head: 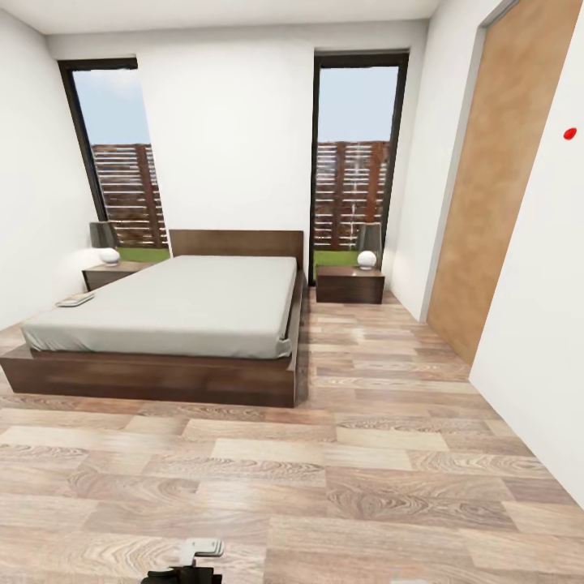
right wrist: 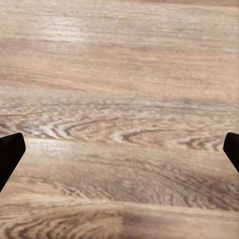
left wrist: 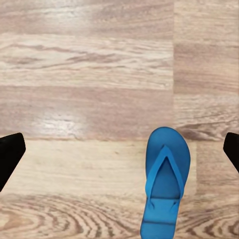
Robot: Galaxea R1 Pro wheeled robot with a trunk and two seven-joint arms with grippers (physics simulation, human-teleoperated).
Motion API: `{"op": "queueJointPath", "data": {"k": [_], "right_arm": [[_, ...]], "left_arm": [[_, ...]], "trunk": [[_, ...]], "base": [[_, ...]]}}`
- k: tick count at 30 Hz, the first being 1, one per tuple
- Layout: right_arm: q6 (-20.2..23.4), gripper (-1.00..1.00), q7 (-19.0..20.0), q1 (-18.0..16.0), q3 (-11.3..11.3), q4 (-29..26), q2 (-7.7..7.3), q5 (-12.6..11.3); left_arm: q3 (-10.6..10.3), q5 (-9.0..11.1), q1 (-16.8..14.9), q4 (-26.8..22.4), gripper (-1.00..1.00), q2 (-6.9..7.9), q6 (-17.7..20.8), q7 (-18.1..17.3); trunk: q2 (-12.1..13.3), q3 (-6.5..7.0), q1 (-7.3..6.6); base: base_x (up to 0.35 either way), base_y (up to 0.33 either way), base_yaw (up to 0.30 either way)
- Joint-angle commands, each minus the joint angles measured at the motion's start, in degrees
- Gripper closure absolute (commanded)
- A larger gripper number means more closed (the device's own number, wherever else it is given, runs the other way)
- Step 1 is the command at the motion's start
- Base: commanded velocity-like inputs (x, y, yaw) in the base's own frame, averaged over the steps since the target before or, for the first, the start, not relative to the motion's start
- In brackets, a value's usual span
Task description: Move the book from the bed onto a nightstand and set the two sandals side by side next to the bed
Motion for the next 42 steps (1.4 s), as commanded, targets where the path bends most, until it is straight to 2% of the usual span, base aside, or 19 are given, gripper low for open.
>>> {"op": "queueJointPath", "data": {"k": [1,30,42], "right_arm": [[-0.16,-1.0,-0.03,-0.03,0.13,0.04,0.0,-0.03],[-0.08,-1.0,0.02,-0.01,0.19,0.12,0.06,-0.02],[-0.08,-1.0,0.06,-0.03,0.25,0.12,0.09,-0.03]], "left_arm": [[-0.04,-0.04,0.0,-0.13,-1.0,0.0,0.32,-0.12],[-0.04,0.01,0.0,-0.13,-1.0,-0.04,-1.07,-0.12],[-0.04,-0.01,0.02,-0.06,-1.0,-0.93,-1.8,1.02]], "trunk": [[-0.44,-0.24,0.21],[-12.07,-5.45,6.58],[-12.23,-8.11,6.89]], "base": [[0.0,0.0,0.0],[0.0,0.0,0.0],[0.0,0.0,0.0]]}}
